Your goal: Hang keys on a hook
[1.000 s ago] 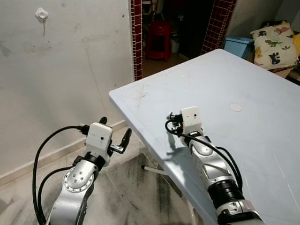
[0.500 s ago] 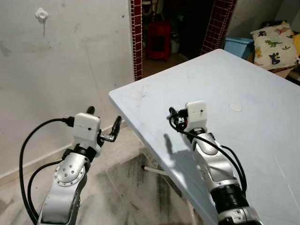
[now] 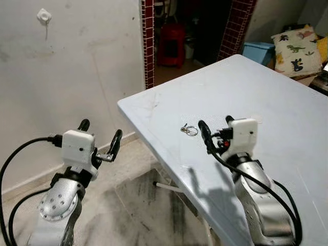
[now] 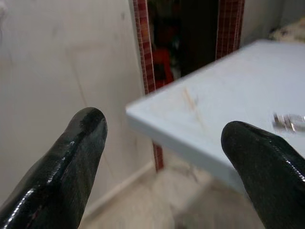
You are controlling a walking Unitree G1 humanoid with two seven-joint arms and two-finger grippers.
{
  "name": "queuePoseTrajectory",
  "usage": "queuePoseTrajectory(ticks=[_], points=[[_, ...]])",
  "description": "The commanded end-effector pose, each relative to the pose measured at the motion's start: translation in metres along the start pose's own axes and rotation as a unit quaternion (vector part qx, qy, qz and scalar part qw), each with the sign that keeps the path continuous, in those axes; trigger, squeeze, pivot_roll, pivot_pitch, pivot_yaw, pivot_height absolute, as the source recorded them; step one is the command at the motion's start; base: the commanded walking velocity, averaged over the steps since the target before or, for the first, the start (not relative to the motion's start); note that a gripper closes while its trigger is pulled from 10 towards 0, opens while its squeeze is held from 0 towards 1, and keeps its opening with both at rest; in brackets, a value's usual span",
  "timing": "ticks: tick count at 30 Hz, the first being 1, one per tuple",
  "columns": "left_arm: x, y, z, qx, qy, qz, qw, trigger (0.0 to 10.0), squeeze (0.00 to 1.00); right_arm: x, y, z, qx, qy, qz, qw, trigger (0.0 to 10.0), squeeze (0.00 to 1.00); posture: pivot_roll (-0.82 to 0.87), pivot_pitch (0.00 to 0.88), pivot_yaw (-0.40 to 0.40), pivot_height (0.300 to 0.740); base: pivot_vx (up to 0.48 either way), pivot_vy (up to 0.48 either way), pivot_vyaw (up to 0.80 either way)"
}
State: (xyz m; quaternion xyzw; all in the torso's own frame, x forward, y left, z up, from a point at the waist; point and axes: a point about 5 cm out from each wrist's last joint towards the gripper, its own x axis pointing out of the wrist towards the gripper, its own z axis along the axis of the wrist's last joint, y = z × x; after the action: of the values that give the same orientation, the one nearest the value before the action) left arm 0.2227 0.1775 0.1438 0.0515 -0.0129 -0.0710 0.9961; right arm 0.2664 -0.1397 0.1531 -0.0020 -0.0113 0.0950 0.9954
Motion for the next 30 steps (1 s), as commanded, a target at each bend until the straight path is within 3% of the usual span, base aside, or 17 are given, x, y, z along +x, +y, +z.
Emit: queuePoseTrajectory(ticks=[1,13,30], points=[[-0.003,-0.005,0.003,0.001,-0.004,-0.009,1.0,10.0,0.0,-0.004,0.001,0.006,-0.001,-0.004,0.005,1.0,10.0,1.0,0.04,0.0,-0.005,0.74,0.0,0.0,0.0],[-0.001,-0.002,0.007,-0.004,-0.01,-0.002,1.0,10.0,0.0,-0.019,-0.001,0.004,-0.002,0.026,0.013,1.0,10.0,1.0,0.03,0.0,0.001,0.74,0.0,0.0,0.0],[0.002,-0.007,0.006,-0.01,-0.01,-0.01,1.0,10.0,0.0,-0.014,0.005,0.004,0.004,0.031,0.022,0.999,10.0,1.0,0.03,0.0,-0.001,0.74,0.325,0.0,0.0]])
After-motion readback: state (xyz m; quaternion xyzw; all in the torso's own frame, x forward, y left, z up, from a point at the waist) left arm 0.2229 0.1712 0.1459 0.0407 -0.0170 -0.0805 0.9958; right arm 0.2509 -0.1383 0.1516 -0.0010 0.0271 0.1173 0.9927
